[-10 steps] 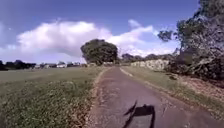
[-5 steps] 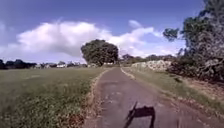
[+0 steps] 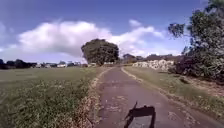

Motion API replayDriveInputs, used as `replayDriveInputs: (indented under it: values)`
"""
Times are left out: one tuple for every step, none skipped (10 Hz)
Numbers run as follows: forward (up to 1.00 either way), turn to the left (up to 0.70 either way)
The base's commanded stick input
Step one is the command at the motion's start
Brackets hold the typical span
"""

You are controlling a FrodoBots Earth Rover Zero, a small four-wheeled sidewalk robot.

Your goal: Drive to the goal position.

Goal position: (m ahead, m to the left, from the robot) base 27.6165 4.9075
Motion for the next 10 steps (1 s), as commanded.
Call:
replayDriveInputs:
  values:
    - [0.70, 0.00]
    - [0.70, 0.00]
    - [0.70, 0.00]
    - [0.70, 0.00]
    - [0.70, 0.00]
    - [0.70, 0.00]
    - [0.70, 0.00]
    - [0.70, 0.00]
    - [0.70, 0.00]
    - [0.70, 0.00]
